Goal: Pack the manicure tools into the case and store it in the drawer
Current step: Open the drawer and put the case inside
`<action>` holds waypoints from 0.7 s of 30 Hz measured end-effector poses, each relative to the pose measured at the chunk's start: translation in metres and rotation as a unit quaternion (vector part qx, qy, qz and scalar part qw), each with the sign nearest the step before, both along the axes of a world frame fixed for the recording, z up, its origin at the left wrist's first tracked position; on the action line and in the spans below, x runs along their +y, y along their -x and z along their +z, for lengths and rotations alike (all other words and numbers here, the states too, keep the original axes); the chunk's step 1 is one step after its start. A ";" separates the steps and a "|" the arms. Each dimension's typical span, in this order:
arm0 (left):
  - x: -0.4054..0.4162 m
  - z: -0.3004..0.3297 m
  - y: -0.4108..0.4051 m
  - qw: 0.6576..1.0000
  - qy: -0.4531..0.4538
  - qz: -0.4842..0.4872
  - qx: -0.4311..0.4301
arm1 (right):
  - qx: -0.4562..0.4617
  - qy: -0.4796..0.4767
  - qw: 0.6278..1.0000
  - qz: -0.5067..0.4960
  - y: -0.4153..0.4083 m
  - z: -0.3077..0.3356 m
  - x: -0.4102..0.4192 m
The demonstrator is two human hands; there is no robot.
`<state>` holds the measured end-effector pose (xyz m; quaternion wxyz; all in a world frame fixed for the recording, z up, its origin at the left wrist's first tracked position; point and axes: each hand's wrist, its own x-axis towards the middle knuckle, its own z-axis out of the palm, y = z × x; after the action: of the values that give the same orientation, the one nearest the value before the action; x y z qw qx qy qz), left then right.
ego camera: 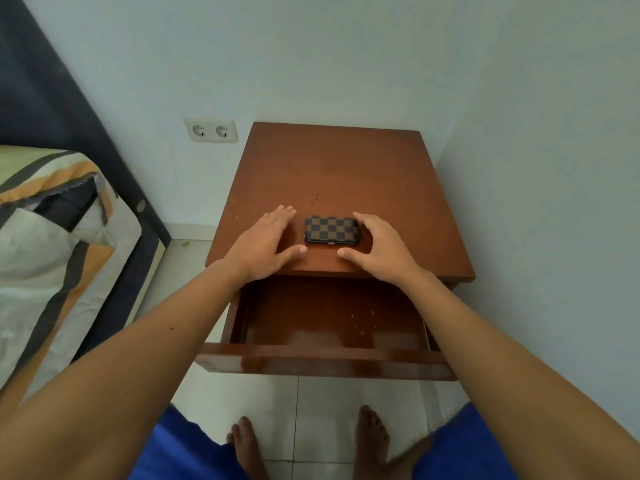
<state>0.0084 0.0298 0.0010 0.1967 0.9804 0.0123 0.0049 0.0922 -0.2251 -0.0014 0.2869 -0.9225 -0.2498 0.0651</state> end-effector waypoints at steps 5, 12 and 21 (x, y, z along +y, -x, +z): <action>0.019 -0.026 -0.019 0.995 -0.097 -0.021 0.028 | -0.029 0.015 0.999 0.036 -0.022 -0.008 0.010; 0.022 -0.035 -0.024 0.990 -0.139 -0.029 0.014 | -0.061 0.029 0.996 0.054 -0.028 -0.016 0.022; 0.021 -0.034 -0.022 0.989 -0.146 -0.028 0.015 | -0.055 0.003 0.995 0.078 -0.008 -0.013 0.008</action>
<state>0.0308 0.0509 -0.0333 0.0510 0.9985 -0.0134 -0.0133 0.1000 -0.2170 -0.0147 0.2638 -0.9032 -0.3364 0.0376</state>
